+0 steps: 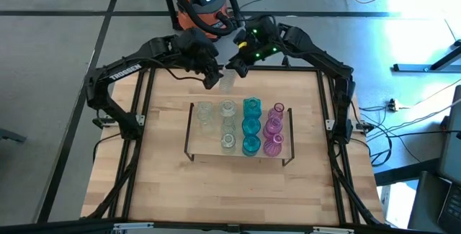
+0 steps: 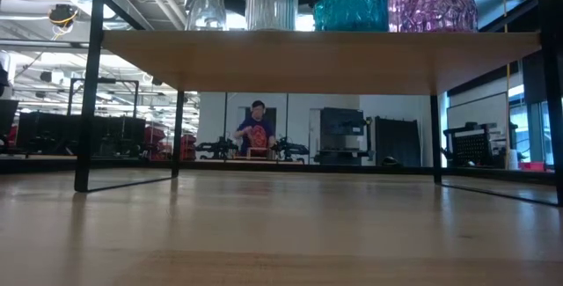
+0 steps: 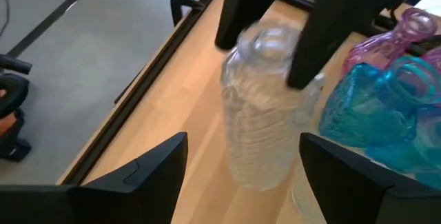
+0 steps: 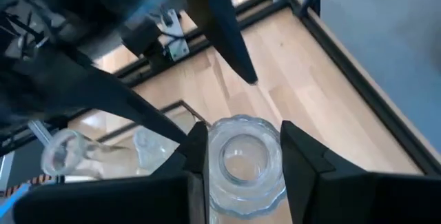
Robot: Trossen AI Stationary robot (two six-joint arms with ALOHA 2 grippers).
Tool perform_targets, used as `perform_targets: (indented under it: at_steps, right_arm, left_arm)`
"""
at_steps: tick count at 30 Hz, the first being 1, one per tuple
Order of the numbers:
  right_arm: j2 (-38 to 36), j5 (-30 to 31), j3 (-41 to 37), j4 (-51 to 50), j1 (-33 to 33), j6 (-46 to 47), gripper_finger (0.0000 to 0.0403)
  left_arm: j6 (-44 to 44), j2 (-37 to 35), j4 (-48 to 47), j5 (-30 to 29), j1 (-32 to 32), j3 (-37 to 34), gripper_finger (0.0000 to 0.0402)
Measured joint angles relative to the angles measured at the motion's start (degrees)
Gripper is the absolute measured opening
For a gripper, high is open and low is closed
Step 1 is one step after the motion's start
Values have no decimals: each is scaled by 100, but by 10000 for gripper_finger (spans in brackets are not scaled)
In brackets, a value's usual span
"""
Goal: Sort vases onto shelf
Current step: Put the transparent vase on the shelf
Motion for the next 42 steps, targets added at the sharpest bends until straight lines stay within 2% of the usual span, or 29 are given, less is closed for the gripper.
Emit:
perform_targets:
  at_steps: [5, 7, 9, 22, 28, 35, 38, 42]
  right_arm:
    - [5, 98, -218, 0, 0, 19, 87]
    - [5, 200, -273, 70, 4, -7, 19]
    - [1, 265, -313, 142, 4, -6, 1]
    - [3, 697, -328, -77, -4, -71, 2]
    - [3, 1442, -328, -795, -25, -137, 1]
    - [168, 1616, -481, -1068, -180, 100, 4]
    - [182, 1906, -1016, -1259, -275, 176, 23]
    - [190, 1936, -2008, -1284, -388, 504, 88]
  left_arm:
    - [0, -4, 74, -18, 2, 0, 273]
    - [0, -7, 71, -22, 2, 0, 273]
    - [0, -7, 62, -20, 2, 0, 273]
    - [-106, -7, -73, -94, 2, -2, 273]
    - [-103, -7, -535, -210, 2, -7, 273]
    - [-180, -8, -1213, -480, 2, -7, 273]
    - [-233, -20, -1580, -661, 2, -7, 273]
    - [-248, -24, -1859, -710, 2, -7, 273]
